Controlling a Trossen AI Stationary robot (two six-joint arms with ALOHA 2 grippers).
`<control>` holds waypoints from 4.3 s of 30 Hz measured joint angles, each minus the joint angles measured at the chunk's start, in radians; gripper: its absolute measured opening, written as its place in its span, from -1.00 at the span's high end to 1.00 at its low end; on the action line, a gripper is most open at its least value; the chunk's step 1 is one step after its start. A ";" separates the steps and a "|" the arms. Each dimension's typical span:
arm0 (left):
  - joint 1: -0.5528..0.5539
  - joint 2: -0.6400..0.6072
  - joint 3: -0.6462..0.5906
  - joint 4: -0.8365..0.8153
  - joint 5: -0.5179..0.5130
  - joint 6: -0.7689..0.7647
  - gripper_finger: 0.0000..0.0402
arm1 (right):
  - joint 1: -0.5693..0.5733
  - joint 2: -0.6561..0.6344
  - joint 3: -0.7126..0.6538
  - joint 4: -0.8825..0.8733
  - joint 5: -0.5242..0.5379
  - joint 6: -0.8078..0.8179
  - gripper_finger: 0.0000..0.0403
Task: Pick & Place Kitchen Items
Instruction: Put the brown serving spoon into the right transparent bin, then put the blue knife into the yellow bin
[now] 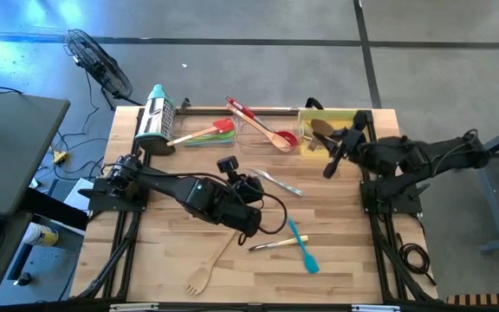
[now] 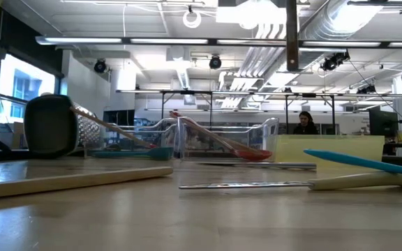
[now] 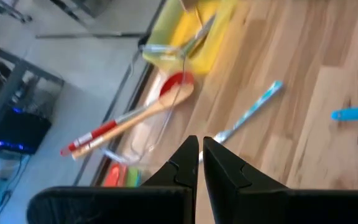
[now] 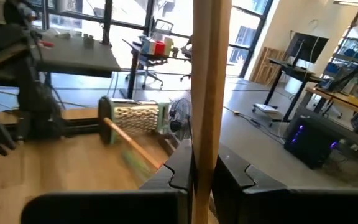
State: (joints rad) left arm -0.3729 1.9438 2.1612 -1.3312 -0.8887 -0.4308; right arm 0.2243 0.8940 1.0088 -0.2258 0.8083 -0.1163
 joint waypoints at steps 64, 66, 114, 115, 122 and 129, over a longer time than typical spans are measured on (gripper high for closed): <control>0.395 -0.033 -0.001 -0.240 0.526 0.146 0.90 | -0.723 0.633 0.003 0.063 -0.843 -0.166 0.89; 0.392 -0.033 -0.001 -0.240 0.536 0.146 0.90 | -0.722 0.634 0.002 0.072 -0.842 -0.166 0.89; 0.357 -0.032 -0.013 -0.240 0.703 0.044 0.90 | -0.705 0.586 -0.002 0.133 -0.724 -0.117 -0.30; 0.357 -0.032 -0.013 -0.240 0.710 0.037 0.90 | -0.698 0.568 -0.001 0.133 -0.707 -0.119 -0.29; 0.342 -0.032 -0.013 -0.240 0.757 -0.004 0.90 | -0.644 0.396 0.000 0.103 -0.670 -0.138 -0.26; 0.292 -0.032 -0.013 -0.240 0.752 -0.072 0.90 | -0.601 0.199 0.001 -0.064 -0.924 0.059 -0.26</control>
State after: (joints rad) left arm -0.0812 1.9118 2.1485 -1.5712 -0.1366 -0.5028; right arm -0.3763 1.0931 1.0096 -0.2899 -0.1158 -0.0571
